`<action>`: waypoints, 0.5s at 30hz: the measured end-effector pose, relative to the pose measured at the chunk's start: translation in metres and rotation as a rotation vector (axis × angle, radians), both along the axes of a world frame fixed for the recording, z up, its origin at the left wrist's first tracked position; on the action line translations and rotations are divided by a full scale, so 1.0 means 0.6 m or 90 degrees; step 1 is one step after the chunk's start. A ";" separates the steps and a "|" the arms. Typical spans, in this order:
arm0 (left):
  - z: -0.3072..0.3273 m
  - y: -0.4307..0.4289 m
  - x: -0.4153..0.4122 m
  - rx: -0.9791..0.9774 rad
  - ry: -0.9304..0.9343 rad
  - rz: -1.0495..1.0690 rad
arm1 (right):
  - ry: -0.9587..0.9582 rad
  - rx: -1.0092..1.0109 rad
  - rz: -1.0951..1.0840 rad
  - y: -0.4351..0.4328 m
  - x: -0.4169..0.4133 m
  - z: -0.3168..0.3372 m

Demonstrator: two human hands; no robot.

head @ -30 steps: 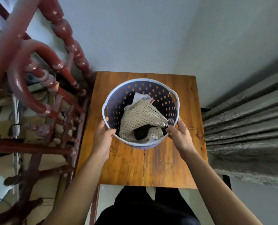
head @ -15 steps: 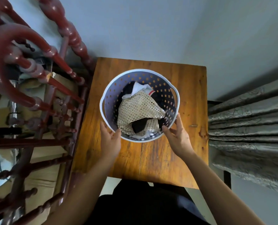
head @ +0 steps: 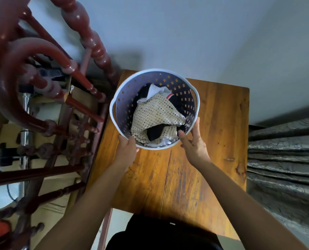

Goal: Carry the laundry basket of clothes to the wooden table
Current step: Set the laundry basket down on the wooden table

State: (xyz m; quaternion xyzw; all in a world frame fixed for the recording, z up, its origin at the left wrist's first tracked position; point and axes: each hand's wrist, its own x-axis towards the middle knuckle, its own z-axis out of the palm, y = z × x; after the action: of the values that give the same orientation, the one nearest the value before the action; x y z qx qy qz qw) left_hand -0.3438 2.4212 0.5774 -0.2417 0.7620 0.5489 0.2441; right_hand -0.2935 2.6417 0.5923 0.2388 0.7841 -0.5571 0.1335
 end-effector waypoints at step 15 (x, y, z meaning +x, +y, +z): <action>-0.030 -0.076 -0.230 -0.123 0.035 -0.033 | -0.028 0.035 0.043 -0.067 -0.224 -0.018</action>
State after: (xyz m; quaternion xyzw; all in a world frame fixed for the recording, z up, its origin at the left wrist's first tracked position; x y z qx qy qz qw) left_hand -0.4817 2.3753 0.5593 -0.2291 0.8239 0.4727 0.2129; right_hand -0.4276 2.6013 0.5816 0.2281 0.8037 -0.5250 0.1627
